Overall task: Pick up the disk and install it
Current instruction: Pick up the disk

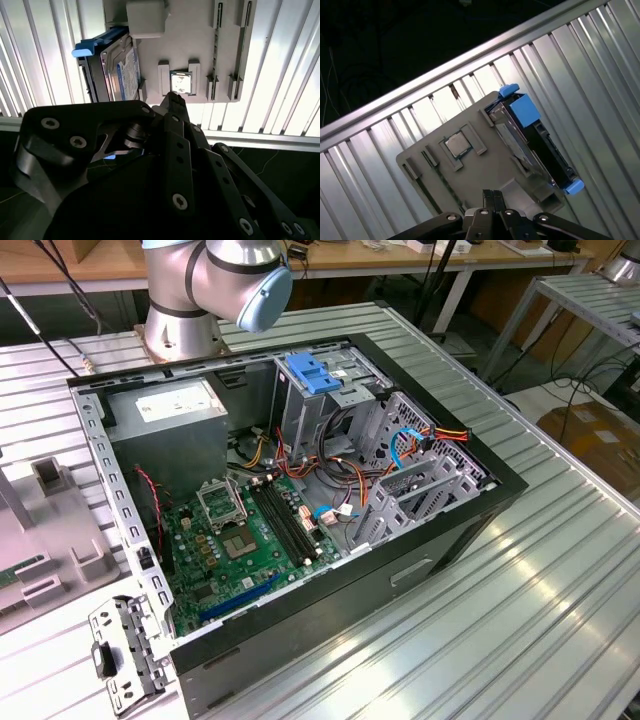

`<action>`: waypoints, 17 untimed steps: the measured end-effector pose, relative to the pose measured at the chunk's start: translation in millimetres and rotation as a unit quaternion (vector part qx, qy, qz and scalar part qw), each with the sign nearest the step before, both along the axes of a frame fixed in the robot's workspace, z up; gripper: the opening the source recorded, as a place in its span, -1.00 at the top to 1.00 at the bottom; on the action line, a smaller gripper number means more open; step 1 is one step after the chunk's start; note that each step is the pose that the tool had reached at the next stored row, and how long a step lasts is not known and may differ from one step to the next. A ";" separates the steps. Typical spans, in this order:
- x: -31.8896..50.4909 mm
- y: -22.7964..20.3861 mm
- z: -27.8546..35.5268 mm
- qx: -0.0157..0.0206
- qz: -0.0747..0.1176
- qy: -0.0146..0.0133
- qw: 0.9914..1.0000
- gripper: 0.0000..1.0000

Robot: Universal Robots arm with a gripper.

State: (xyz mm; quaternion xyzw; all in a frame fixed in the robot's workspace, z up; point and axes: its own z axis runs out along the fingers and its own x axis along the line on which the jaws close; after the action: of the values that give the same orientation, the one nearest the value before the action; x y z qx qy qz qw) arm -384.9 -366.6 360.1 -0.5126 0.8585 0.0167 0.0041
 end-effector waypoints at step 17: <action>0.0 0.0 0.0 0.000 0.059 0.000 0.998 0.79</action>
State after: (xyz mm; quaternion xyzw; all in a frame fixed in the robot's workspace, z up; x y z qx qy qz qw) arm -384.9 -366.6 360.1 -0.5624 0.8267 0.0169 0.0031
